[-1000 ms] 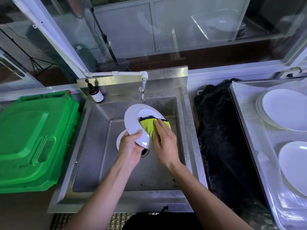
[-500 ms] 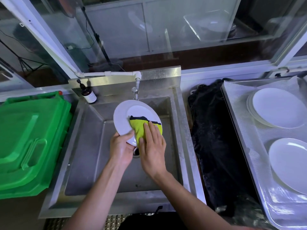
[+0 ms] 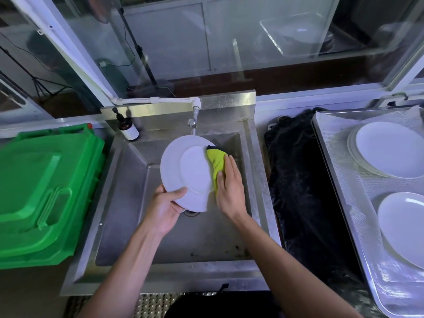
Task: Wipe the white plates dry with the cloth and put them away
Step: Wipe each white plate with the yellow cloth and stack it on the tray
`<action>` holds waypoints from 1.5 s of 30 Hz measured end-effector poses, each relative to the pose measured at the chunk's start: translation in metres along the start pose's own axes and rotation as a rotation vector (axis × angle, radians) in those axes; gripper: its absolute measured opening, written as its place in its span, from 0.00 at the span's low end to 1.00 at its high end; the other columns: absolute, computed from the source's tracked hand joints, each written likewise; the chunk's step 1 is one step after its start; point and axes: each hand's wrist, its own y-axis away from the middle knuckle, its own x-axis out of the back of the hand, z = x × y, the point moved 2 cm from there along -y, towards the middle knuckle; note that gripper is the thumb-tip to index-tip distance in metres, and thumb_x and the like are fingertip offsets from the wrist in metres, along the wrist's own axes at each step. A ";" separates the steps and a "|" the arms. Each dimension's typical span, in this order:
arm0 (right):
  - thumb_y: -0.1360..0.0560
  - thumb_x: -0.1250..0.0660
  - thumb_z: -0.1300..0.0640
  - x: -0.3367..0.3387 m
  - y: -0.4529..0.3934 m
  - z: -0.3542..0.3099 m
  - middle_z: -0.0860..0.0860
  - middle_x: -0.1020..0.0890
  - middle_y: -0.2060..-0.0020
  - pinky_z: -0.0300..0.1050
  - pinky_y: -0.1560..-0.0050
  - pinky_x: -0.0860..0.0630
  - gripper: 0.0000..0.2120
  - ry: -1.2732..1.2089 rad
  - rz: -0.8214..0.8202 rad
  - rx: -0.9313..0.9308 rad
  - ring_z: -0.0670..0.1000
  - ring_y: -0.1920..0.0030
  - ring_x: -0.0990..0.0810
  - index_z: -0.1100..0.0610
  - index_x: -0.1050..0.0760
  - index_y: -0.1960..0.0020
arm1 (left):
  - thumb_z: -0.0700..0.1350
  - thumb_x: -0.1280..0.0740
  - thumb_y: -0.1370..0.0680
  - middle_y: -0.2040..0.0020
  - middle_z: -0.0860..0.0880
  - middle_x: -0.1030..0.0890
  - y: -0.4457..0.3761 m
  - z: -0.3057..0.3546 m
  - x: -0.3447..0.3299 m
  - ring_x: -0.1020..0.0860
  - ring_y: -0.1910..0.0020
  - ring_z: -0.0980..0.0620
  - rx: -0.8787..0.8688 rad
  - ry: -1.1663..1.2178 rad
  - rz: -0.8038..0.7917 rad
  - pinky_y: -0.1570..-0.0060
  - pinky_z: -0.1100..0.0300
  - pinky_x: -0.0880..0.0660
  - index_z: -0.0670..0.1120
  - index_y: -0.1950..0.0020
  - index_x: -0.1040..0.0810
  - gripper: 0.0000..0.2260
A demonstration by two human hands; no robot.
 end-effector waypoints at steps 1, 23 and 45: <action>0.14 0.48 0.54 0.002 -0.004 0.001 0.48 0.43 0.19 0.48 0.21 0.44 0.25 -0.004 -0.004 -0.005 0.47 0.19 0.47 0.54 0.45 0.18 | 0.32 0.31 0.29 0.38 0.41 0.17 0.000 -0.001 0.001 0.17 0.41 0.41 0.002 -0.029 -0.016 0.46 0.40 0.19 0.41 0.36 0.21 0.21; 0.15 0.44 0.58 -0.003 0.004 -0.035 0.45 0.41 0.20 0.60 0.25 0.44 0.24 0.137 -0.195 0.332 0.50 0.19 0.46 0.50 0.39 0.20 | 0.33 0.28 0.34 0.44 0.37 0.16 0.008 -0.013 -0.003 0.16 0.46 0.39 0.108 -0.290 -0.092 0.47 0.45 0.20 0.42 0.45 0.16 0.18; 0.13 0.47 0.54 0.002 -0.018 -0.017 0.50 0.39 0.20 0.56 0.22 0.42 0.23 0.121 -0.132 0.300 0.51 0.20 0.42 0.53 0.40 0.19 | 0.34 0.27 0.35 0.44 0.39 0.15 0.017 -0.009 -0.002 0.16 0.47 0.42 0.063 -0.325 -0.051 0.54 0.51 0.18 0.40 0.42 0.18 0.21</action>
